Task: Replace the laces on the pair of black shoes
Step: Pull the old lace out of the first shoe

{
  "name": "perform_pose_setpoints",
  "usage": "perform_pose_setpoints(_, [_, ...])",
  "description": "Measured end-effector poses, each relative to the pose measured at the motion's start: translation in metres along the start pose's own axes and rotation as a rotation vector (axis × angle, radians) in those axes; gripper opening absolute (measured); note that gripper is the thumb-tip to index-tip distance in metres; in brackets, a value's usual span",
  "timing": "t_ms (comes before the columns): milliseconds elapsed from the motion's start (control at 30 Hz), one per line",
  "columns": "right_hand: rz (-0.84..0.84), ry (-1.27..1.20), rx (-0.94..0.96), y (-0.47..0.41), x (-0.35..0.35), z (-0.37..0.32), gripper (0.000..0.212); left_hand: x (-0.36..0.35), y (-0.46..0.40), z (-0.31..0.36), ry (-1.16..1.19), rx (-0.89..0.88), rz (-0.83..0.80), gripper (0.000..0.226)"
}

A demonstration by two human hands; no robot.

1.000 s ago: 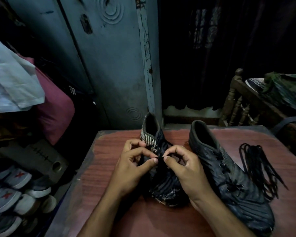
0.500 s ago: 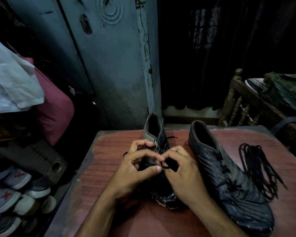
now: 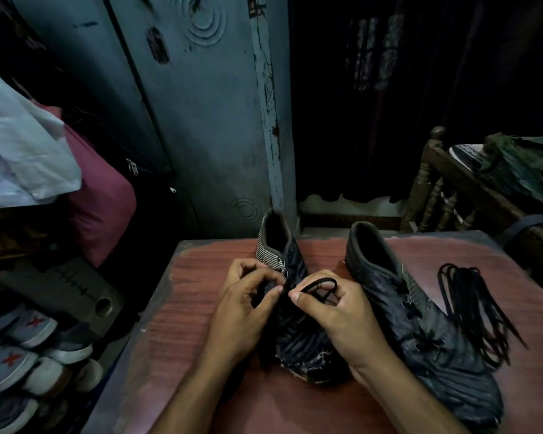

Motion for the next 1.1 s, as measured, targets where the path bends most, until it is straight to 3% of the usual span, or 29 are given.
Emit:
perform_pose_setpoints(100, [0.007,0.111,0.020,0.000,0.003,0.000,0.015,-0.004,0.001,-0.001,0.083,0.025,-0.068,0.006])
perform_pose_setpoints(300, [-0.058,0.324,0.081,0.001,-0.003,-0.005,0.018,-0.006,0.003,0.004,0.306,0.045,-0.183,0.018])
perform_pose_setpoints(600, [-0.149,0.527,0.124,0.005,-0.011,-0.004,0.034,-0.010,0.006,0.013,0.408,0.029,-0.340,0.017])
perform_pose_setpoints(800, [-0.083,0.519,0.153,0.005,-0.006,-0.006,0.020,-0.014,0.010,0.015,0.374,0.009,-0.379,0.017])
perform_pose_setpoints(933, [-0.060,0.406,0.125,0.002,-0.003,-0.005,0.010,-0.010,0.006,0.009,0.315,0.013,-0.225,0.033])
perform_pose_setpoints(1100, [-0.036,0.180,0.071,-0.004,0.001,-0.004,0.017,-0.010,0.000,-0.003,0.120,0.006,-0.165,0.024])
Point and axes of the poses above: each hand's wrist, its own y-axis away from the middle knuckle, its own x-axis out of the back of the hand, z = x × y, the point moved 10 cm from there along -y, towards the middle knuckle, and after that the axes turned 10 degrees about x, right-handed, at the moved point
